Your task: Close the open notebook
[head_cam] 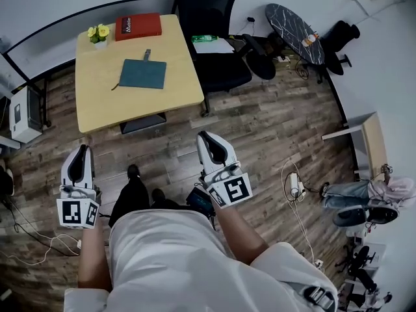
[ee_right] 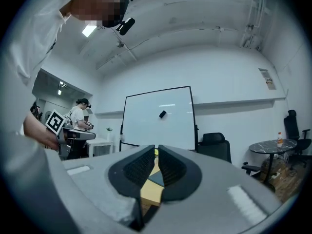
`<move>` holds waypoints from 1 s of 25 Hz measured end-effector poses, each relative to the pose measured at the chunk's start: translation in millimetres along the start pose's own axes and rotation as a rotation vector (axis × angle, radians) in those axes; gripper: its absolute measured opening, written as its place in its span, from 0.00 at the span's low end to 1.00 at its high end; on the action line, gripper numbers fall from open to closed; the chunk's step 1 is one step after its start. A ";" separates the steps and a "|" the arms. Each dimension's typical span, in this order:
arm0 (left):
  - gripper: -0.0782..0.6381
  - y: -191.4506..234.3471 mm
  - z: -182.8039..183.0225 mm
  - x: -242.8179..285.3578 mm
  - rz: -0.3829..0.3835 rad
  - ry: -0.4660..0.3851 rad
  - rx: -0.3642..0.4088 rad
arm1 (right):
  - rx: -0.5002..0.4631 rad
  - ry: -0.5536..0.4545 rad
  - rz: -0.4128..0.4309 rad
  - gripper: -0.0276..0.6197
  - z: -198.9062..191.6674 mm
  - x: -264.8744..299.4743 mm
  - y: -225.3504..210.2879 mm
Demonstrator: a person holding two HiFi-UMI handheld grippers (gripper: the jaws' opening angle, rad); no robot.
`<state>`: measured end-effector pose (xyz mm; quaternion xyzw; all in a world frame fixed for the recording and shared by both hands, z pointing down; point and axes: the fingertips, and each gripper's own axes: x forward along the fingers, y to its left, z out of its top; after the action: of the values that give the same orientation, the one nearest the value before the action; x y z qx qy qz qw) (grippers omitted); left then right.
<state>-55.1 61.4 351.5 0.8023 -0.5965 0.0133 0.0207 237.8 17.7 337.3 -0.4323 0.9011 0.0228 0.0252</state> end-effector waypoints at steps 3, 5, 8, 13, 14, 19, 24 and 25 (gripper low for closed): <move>0.14 -3.4 0.1 -23.4 0.002 0.009 0.011 | 0.004 -0.001 -0.009 0.08 -2.1 -14.9 12.7; 0.13 -0.6 3.2 -37.9 0.006 0.008 0.015 | -0.005 0.002 -0.011 0.08 -0.9 -19.9 23.0; 0.13 6.6 10.8 -55.4 0.004 -0.011 0.016 | -0.019 0.004 -0.006 0.08 4.0 -23.3 40.9; 0.13 21.5 18.0 -78.8 -0.058 -0.039 0.012 | -0.026 0.013 -0.022 0.08 13.8 -21.5 78.1; 0.13 26.0 19.6 -85.6 -0.069 -0.041 0.018 | -0.024 0.017 -0.027 0.08 15.3 -20.4 88.2; 0.13 52.8 22.2 -126.5 -0.089 -0.056 0.022 | 0.019 0.072 -0.004 0.08 2.4 -11.5 149.7; 0.13 79.7 -2.1 -173.4 -0.100 -0.028 -0.017 | 0.012 0.104 0.026 0.08 -4.9 -6.5 218.6; 0.13 84.2 -7.6 -181.2 -0.103 -0.023 -0.025 | 0.007 0.114 0.031 0.08 -6.4 -5.4 228.9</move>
<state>-187.9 210.9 352.2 0.8316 -0.5548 -0.0043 0.0246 62.5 164.6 348.5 -0.4190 0.9076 -0.0045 -0.0251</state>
